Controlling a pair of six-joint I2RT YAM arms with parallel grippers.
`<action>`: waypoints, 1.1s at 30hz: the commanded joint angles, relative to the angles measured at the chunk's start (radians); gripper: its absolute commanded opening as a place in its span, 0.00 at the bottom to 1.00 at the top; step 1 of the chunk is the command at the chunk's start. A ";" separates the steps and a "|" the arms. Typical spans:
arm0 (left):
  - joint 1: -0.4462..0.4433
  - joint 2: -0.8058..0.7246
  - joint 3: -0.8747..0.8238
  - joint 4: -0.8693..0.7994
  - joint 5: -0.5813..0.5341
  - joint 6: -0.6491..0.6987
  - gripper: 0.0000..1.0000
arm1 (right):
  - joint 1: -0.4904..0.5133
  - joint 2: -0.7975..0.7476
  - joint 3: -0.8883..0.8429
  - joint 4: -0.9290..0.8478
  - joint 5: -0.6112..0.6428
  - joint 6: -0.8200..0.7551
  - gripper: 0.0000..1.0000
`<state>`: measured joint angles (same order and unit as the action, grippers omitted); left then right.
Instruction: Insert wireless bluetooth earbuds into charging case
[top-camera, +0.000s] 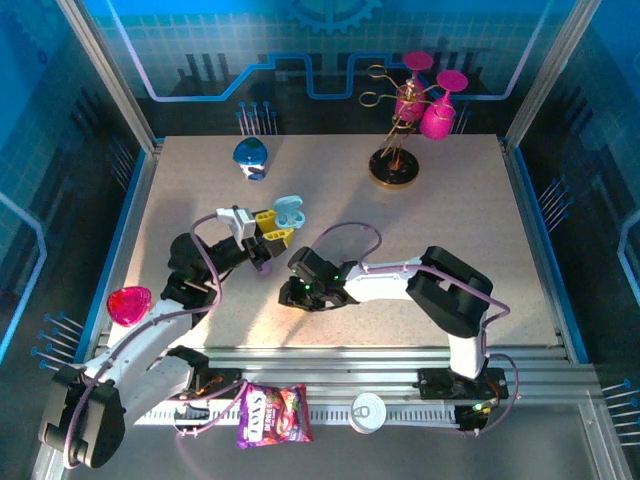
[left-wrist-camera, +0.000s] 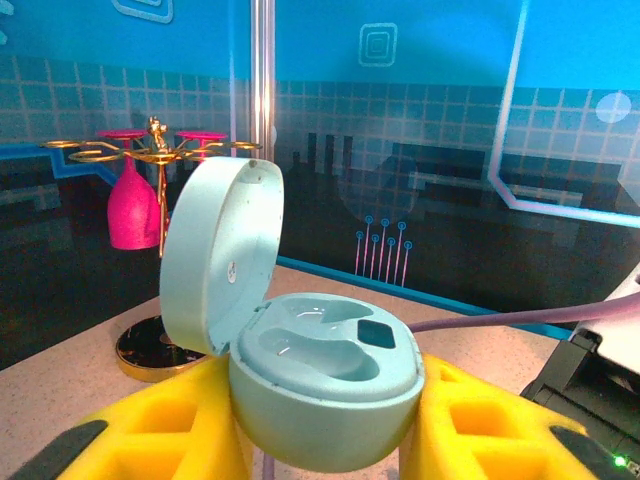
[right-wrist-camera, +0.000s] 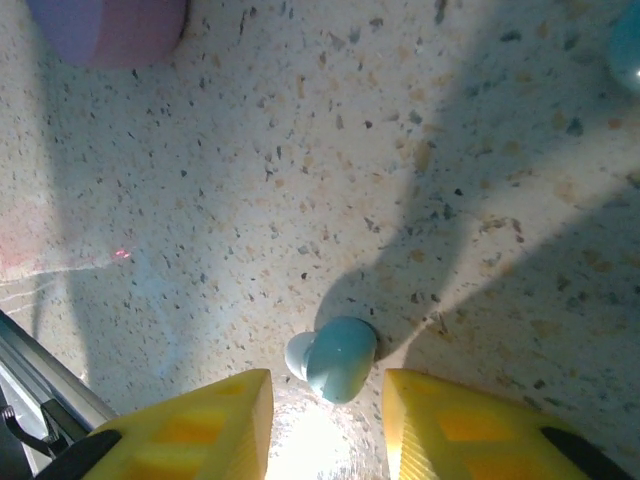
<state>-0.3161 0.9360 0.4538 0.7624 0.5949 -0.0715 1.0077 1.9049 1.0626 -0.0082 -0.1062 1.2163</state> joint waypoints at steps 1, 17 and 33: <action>0.011 0.004 0.020 0.017 -0.001 0.010 0.26 | 0.010 0.020 0.037 0.003 -0.020 0.011 0.32; 0.011 0.007 0.022 0.023 0.012 0.004 0.26 | -0.007 0.064 0.040 0.050 -0.056 0.027 0.31; 0.011 0.029 0.025 0.037 0.020 -0.002 0.25 | -0.020 0.042 0.027 0.099 -0.061 0.011 0.28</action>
<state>-0.3161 0.9607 0.4538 0.7673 0.5983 -0.0723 0.9939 1.9491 1.0885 0.0769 -0.1688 1.2308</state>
